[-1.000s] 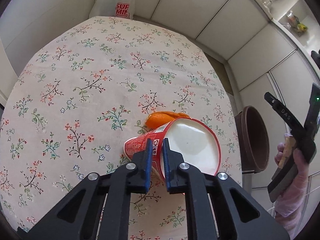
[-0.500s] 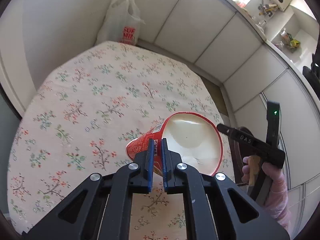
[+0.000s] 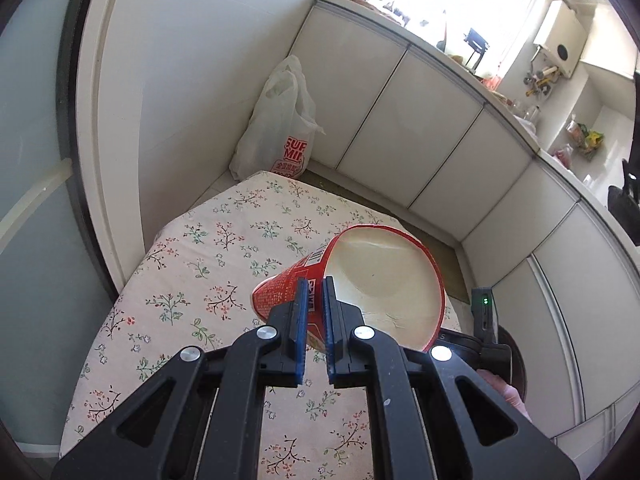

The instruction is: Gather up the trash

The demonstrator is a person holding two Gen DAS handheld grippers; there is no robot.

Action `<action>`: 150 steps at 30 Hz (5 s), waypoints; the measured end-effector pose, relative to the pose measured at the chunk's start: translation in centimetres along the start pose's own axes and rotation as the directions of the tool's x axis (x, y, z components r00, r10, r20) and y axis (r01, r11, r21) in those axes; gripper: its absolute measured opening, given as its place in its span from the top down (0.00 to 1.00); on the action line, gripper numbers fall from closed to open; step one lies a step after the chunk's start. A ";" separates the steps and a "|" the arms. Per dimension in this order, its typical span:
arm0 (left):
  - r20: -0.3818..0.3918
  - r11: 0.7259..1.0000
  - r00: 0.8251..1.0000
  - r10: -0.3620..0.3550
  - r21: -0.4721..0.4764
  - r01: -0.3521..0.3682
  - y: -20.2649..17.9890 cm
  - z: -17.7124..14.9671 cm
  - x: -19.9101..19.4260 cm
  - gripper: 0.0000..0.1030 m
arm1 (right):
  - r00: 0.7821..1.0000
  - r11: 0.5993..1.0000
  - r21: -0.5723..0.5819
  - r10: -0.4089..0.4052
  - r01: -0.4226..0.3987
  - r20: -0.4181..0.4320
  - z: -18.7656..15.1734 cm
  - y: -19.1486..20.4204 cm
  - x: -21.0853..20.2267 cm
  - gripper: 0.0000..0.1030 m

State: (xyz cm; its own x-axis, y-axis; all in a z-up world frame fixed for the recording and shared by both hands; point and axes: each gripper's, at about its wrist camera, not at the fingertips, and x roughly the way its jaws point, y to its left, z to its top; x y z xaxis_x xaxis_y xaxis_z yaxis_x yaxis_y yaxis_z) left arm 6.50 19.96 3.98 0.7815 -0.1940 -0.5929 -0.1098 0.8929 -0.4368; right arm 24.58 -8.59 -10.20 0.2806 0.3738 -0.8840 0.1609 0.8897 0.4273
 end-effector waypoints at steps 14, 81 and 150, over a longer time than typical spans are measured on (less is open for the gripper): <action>0.032 0.999 0.999 -0.023 -0.029 0.024 1.9 0.5 -1.5 0.93 | 0.989 0.990 0.016 -0.138 0.138 0.052 -1.4 3.9 3.0 0.64; -0.145 0.909 0.932 -0.333 0.213 0.358 -26.2 -5.5 7.7 0.93 | 0.260 0.774 0.466 -0.600 0.429 0.757 -4.2 -22.7 -32.2 0.07; 0.158 0.941 0.981 0.114 0.300 -0.158 -17.4 -7.8 3.6 0.07 | 0.386 0.852 0.033 -0.271 0.523 0.882 -12.3 -3.3 -22.6 0.07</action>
State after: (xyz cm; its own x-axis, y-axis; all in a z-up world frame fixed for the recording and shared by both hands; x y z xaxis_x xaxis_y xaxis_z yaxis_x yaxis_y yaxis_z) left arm 6.46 0.50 4.15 0.8512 -0.0237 -0.5244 -0.0424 0.9926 -0.1137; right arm 6.05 -16.74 6.03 0.8992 -0.3277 -0.2900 0.3146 0.9447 -0.0921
